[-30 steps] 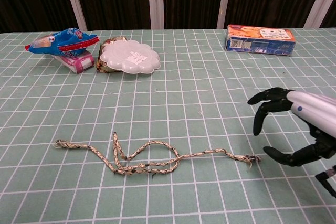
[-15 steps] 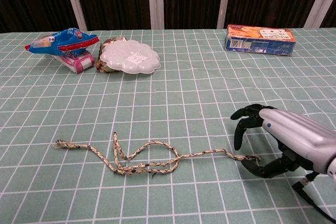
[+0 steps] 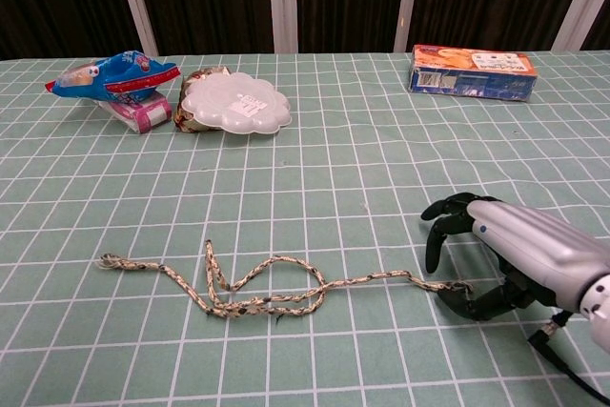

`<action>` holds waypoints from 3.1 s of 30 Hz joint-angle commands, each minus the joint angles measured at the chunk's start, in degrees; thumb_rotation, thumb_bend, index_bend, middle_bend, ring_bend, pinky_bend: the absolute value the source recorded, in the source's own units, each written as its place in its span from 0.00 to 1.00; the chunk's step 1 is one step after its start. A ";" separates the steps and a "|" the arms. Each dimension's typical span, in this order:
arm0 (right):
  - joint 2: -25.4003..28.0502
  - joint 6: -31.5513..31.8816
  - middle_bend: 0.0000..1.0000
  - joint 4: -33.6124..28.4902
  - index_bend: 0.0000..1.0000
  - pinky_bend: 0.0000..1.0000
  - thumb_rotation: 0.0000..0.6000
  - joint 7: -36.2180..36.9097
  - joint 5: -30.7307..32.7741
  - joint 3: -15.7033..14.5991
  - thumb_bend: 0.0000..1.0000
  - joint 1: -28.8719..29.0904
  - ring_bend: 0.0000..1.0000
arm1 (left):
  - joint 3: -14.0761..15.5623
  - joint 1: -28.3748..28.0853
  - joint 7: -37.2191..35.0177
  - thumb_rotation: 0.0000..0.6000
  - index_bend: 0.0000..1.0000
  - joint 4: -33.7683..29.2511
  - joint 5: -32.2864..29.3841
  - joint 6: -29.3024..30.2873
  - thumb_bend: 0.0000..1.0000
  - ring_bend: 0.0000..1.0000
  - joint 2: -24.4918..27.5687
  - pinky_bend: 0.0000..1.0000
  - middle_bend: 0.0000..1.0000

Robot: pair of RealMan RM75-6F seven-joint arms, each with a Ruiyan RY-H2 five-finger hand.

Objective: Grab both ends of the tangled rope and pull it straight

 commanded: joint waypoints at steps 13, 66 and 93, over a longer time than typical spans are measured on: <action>-0.13 0.10 0.19 0.31 0.56 0.00 1.00 -0.22 1.67 -0.41 0.38 0.21 0.00 | 0.03 -0.02 0.07 1.00 0.00 -0.06 -0.02 0.03 0.01 0.00 -0.04 0.00 0.00; 7.12 1.05 0.23 -5.81 0.63 0.00 1.00 2.57 3.66 0.47 0.44 1.25 0.00 | -6.07 -21.45 33.67 1.00 0.54 -4.95 -23.24 -25.12 0.37 0.00 -27.28 0.00 0.17; 7.23 1.53 0.23 -4.95 0.63 0.00 1.00 3.09 3.74 0.09 0.44 1.54 0.00 | -5.17 -23.63 34.74 1.00 0.59 -2.58 -27.74 -23.17 0.48 0.00 -30.70 0.00 0.18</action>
